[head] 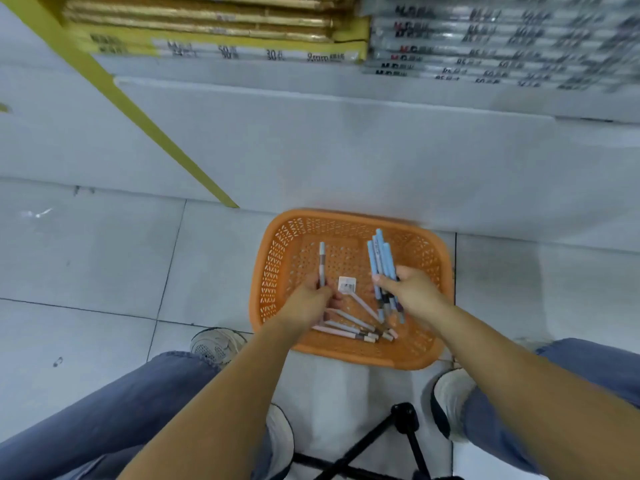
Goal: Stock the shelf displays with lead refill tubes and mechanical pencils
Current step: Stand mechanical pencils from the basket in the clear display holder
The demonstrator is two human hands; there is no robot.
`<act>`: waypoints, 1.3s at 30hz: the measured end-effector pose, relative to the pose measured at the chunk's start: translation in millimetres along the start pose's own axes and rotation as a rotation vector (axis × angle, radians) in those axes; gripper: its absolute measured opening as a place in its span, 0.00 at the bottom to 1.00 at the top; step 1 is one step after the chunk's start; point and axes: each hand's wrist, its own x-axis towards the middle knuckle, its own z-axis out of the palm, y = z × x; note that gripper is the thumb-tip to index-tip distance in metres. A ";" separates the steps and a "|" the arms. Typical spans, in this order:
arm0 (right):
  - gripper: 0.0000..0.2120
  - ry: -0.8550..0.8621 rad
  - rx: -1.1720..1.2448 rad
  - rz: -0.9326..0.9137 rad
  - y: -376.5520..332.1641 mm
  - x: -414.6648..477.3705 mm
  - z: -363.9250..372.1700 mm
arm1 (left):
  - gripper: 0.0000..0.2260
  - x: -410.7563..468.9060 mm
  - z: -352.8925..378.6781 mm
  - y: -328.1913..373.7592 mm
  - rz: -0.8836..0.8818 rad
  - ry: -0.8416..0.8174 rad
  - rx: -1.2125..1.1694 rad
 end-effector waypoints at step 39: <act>0.09 0.147 -0.034 -0.953 -248.6 -249.9 -147.5 | 0.06 -246.2 -4.0 254.4 1.002 0.213 0.007</act>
